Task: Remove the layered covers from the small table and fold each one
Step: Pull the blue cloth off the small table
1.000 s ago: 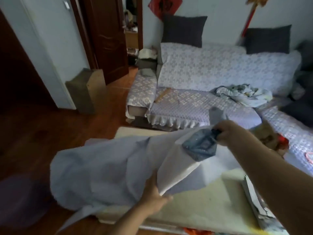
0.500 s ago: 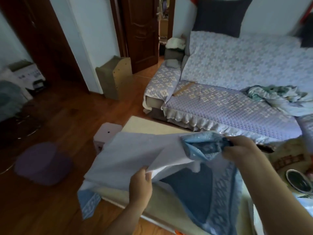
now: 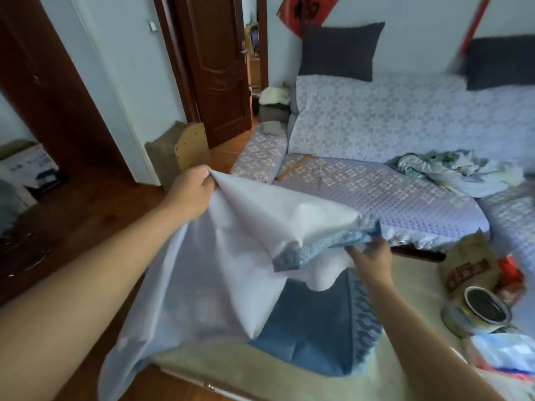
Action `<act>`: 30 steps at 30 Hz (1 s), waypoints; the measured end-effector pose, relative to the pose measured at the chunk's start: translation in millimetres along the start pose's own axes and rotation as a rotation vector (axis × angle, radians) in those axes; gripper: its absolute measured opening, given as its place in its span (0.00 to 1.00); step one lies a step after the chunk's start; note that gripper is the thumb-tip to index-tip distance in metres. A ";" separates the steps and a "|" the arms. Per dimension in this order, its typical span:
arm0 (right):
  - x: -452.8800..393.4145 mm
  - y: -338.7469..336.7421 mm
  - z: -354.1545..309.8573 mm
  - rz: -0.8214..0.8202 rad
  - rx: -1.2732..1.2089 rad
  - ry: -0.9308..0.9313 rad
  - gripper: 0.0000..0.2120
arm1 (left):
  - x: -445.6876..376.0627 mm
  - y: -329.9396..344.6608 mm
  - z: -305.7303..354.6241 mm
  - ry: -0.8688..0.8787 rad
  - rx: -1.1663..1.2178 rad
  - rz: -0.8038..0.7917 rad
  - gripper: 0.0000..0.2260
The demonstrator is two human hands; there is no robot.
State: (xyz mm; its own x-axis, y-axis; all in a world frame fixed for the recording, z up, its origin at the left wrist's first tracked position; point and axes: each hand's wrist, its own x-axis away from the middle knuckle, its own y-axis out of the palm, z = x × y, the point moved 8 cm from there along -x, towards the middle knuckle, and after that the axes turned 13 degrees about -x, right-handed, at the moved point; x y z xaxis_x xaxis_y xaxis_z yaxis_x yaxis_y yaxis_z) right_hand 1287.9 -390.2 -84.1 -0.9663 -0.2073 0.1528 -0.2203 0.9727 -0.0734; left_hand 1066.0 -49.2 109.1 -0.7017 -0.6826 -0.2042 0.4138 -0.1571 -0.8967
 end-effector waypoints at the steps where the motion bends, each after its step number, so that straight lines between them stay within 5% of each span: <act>1: -3.4 -6.7 -1.6 0.074 0.028 -0.009 0.38 | -1.9 -3.3 3.8 0.010 -0.018 -0.022 0.11; 4: -5.1 -0.2 -8.1 0.010 0.140 -0.146 0.32 | -5.5 -12.5 7.1 -0.015 -0.052 -0.069 0.13; 7: 24.0 18.3 -28.3 -0.108 0.295 -0.310 0.02 | -9.3 -19.4 3.1 -0.047 -0.025 -0.072 0.14; 13: 97.9 37.5 -81.2 -0.610 -0.024 -0.084 0.26 | -21.9 -12.0 -1.5 -0.170 0.083 -0.043 0.13; 15: 102.5 42.2 -120.1 -0.585 -0.403 0.092 0.18 | -19.5 17.8 6.4 -0.203 0.316 -0.224 0.12; 17: 97.5 57.5 -146.3 -0.540 -0.707 0.335 0.14 | 1.6 39.0 25.1 -0.202 0.580 -0.328 0.26; 22: 79.2 87.5 -165.5 -0.269 -1.181 0.677 0.15 | 139.0 48.7 45.9 0.020 0.817 -0.095 0.38; 24: 77.8 100.6 -173.2 -0.213 -1.214 0.669 0.15 | 184.7 74.0 31.7 0.033 0.656 -0.047 0.44; 27: 97.0 122.5 -198.9 -0.347 -1.150 0.598 0.16 | 183.3 87.0 -8.8 -0.133 0.070 0.237 0.52; 30: 105.3 117.9 -220.7 -0.410 -1.079 0.529 0.18 | 163.8 58.7 -43.8 -0.288 -0.032 0.379 0.40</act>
State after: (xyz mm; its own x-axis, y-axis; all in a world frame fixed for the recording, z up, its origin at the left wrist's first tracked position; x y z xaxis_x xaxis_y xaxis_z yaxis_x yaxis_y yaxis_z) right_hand 1189.7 -274.2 140.8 -0.6274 -0.6877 0.3653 -0.0288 0.4893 0.8716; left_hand 949.9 -139.0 5.8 -0.3140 -0.8582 -0.4060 0.5883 0.1597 -0.7927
